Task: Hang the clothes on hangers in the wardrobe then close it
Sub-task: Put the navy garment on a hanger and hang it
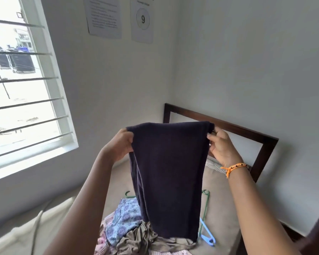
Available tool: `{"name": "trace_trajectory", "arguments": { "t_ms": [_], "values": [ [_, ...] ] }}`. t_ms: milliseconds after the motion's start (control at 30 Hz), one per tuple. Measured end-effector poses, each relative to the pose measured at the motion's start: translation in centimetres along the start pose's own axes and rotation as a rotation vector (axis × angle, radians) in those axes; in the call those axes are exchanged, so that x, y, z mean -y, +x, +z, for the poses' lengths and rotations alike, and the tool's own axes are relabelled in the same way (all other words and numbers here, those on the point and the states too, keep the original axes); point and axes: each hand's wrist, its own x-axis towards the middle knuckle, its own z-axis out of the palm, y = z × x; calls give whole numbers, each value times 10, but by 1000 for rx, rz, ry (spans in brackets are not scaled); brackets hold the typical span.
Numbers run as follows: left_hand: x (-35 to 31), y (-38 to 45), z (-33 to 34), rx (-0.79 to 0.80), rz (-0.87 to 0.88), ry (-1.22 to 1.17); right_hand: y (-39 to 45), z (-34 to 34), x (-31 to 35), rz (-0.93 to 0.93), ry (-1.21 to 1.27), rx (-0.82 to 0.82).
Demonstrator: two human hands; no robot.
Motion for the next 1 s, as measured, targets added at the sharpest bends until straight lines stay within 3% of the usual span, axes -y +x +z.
{"name": "trace_trajectory", "arguments": {
  "t_ms": [67,200,433,633,833,1000],
  "values": [
    [-4,-2,3,66,68,223,2,2,-1,-28,-27,-89],
    [-4,-10,11,130,170,236,4,-2,-4,-25,-71,-215],
    [13,-8,24,-82,203,151,1,0,-11,179,-136,-357],
    [23,-13,34,-171,295,138,-4,4,-24,232,-350,-474],
    [25,-18,40,-215,331,148,-8,9,-22,419,-256,-307],
    [32,-10,29,-236,316,167,-5,18,-25,460,-316,-222]
  ]
}}
